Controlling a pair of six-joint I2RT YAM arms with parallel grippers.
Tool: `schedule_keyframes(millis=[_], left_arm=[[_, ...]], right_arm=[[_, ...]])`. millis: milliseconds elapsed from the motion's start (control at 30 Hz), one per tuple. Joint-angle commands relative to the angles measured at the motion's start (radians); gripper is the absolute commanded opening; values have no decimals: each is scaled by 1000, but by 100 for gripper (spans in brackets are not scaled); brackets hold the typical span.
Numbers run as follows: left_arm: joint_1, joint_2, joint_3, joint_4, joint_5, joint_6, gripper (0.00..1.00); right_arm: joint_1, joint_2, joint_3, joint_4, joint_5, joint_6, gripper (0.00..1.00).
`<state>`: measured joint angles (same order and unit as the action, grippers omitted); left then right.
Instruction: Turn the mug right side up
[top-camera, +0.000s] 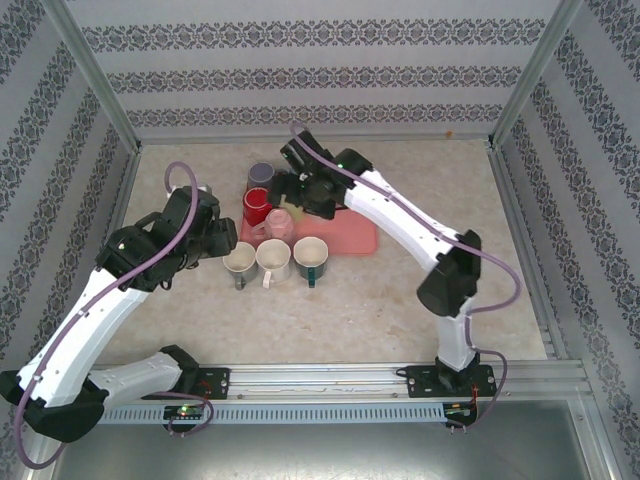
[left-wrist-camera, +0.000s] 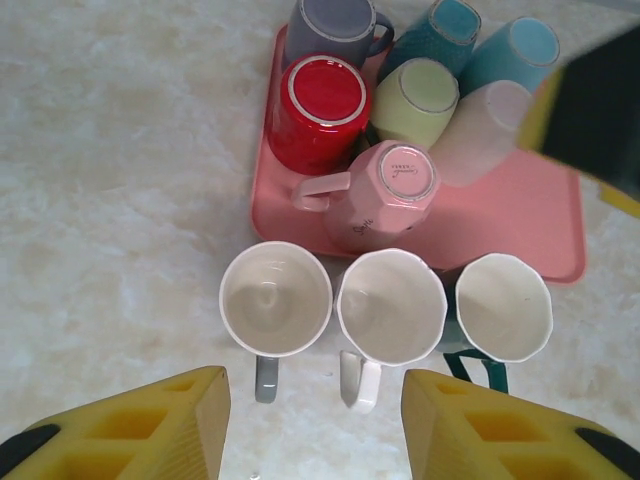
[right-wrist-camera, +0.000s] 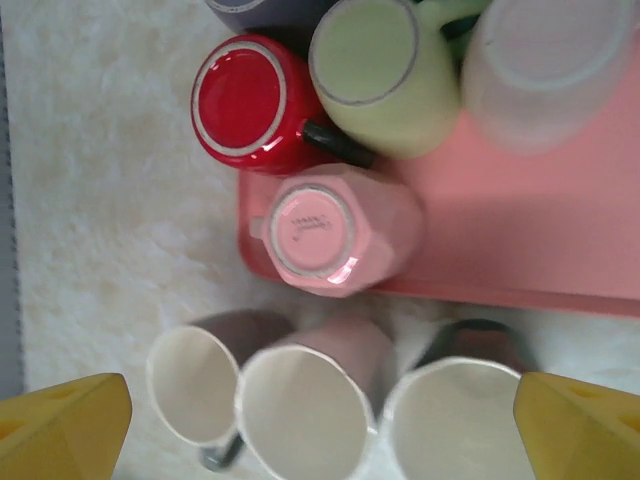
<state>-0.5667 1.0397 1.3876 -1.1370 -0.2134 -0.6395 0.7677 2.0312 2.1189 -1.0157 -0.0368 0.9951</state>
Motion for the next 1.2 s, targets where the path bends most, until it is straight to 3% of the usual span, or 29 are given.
schedule_keyframes(millis=[0,300,767,1167], left_arm=[[16,-33,-17,-31,2,41,50],[18,-80,-80,-14,-15,54,50],[17,-92,-119,-14,-16,59,51],[17,-107,-136,-22,-32,66,51]], right_arm=[[-2,90,123,-93,-32,273,97],[-4,427,626,-426,-5,391,92],[-16,516,590,-303,-40,401,91],[-23,577,589,-299,-41,409,90]])
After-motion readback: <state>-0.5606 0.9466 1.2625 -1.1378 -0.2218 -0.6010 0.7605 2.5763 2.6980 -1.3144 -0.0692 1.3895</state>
